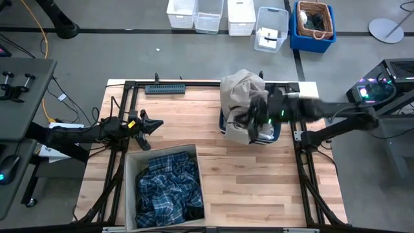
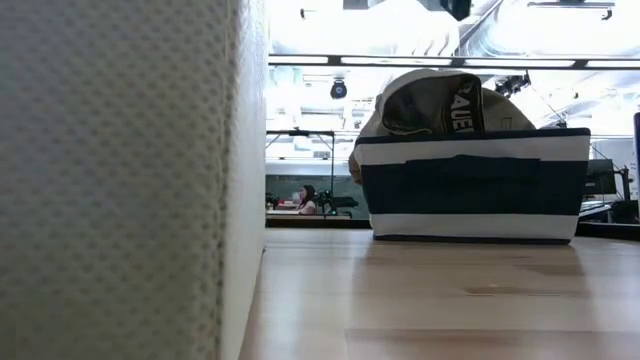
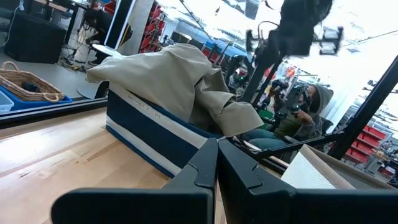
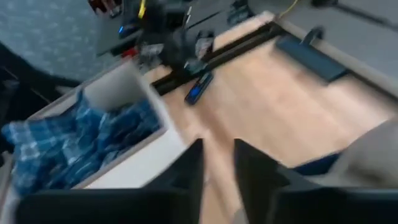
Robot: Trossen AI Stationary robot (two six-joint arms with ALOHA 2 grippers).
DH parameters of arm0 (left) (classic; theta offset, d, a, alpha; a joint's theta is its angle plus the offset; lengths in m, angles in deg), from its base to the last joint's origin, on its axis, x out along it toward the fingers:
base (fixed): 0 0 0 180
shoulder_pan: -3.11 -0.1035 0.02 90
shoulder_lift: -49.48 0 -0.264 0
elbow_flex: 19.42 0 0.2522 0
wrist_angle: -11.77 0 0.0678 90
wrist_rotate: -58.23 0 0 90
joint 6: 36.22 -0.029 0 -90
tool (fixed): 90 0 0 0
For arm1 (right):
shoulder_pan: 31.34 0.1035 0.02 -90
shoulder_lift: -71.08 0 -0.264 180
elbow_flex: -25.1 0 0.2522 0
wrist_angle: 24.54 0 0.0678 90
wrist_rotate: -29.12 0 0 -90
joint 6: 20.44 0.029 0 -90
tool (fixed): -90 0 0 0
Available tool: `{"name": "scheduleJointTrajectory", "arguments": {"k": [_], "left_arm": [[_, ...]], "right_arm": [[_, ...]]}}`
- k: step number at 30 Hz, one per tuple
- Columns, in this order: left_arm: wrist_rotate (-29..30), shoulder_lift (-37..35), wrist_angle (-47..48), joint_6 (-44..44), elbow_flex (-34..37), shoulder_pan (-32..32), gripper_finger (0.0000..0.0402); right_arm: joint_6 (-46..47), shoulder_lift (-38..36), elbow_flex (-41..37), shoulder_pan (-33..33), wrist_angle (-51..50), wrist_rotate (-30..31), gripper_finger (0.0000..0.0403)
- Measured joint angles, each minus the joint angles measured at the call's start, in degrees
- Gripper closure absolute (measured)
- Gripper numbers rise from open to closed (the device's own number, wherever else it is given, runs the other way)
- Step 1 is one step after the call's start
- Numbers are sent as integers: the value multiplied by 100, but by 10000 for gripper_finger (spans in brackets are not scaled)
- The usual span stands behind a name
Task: Sort clothes
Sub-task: Return to Home Position
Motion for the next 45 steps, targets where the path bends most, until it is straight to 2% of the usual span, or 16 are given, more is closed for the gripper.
{"name": "scheduleJointTrajectory", "arguments": {"k": [3, 7, 10, 15, 20, 25, 27, 30, 38, 45], "left_arm": [[-1, 0, 0, -2, 0, 0, 401], [0, 0, -1, -1, 0, 1, 401], [0, 0, 0, 0, 0, 1, 401], [-1, 0, 0, -1, 0, 1, 401], [0, 0, -1, 0, 0, 2, 401], [-1, 0, 0, 0, 0, 1, 401], [-1, 0, -2, 0, 0, 1, 401], [1, 2, 0, 0, 0, 0, 401], [-1, 0, -2, 0, 0, 2, 401], [-1, 0, 0, 0, 0, 2, 401]], "right_arm": [[666, 0, -644, 580, 533, 291, 391], [1516, -2, -1548, 1159, 1281, 361, 389], [1747, -102, -2162, 1375, 2180, 406, 400], [896, -700, -2752, 852, 3729, 304, 401], [228, -1793, -3087, 216, 3527, -249, 402], [149, -3119, -3654, 288, 2736, -229, 402], [170, -3593, -4038, 411, 2900, -231, 402], [239, -4071, -4703, 551, 3710, -231, 402], [283, -4175, -6164, 587, 5844, -572, 403], [172, -4181, -6899, 545, 6519, -569, 403]]}}
